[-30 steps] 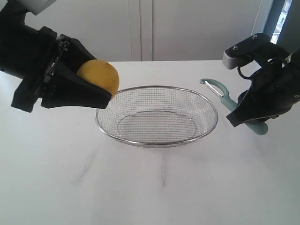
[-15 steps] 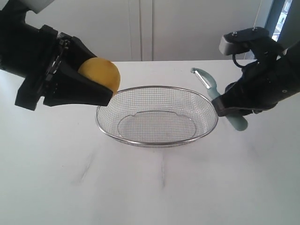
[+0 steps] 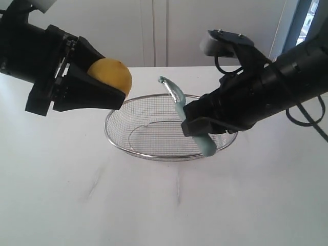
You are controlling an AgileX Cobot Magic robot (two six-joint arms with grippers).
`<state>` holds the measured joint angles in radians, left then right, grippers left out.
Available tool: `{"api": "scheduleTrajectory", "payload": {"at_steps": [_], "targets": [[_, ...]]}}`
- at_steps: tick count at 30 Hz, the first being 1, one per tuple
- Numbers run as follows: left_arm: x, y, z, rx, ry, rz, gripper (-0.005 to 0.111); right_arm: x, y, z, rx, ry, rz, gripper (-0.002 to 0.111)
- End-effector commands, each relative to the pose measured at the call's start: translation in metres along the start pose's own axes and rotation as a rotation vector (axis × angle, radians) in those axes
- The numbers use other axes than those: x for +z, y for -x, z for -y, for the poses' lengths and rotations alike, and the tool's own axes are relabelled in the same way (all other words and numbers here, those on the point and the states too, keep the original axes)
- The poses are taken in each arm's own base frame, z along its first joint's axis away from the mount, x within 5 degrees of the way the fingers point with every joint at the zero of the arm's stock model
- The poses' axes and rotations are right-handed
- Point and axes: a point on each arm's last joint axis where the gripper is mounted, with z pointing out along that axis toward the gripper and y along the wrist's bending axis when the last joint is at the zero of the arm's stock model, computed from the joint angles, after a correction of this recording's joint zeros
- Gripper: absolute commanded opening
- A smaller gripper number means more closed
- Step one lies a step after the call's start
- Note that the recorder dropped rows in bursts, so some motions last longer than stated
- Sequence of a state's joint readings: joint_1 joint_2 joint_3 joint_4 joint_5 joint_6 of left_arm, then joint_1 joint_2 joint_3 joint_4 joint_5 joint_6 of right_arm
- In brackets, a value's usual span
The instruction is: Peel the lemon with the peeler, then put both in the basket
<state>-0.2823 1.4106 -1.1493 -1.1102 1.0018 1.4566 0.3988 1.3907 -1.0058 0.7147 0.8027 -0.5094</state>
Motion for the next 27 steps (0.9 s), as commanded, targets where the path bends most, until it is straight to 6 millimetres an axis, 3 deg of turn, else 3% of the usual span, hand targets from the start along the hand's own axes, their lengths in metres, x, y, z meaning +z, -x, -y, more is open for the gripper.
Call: {"api": "scheduleTrajectory", "payload": {"at_steps": [1,5,11,15,21,27], "targets": [[-0.001,0.004,-0.002,-0.063,0.031,0.05,0.0,0.005,0.003,-0.017,0.051,0.082,0.053,0.0],[-0.001,0.003,-0.009,-0.105,0.11,0.043,0.0,0.014,0.005,-0.025,0.114,0.094,0.07,0.0],[-0.001,0.003,-0.011,-0.1,0.133,0.032,0.0,0.049,-0.001,-0.026,0.15,0.092,-0.015,0.0],[0.009,0.002,-0.001,-0.021,0.208,-0.097,0.0,0.066,-0.003,-0.027,0.155,0.081,-0.032,0.0],[0.023,-0.001,0.009,0.048,0.264,-0.256,0.0,0.068,-0.003,-0.03,0.182,0.1,-0.031,0.0],[0.023,-0.001,0.007,0.026,0.289,-0.258,0.0,0.068,-0.005,-0.034,0.211,0.14,-0.057,0.0]]}}
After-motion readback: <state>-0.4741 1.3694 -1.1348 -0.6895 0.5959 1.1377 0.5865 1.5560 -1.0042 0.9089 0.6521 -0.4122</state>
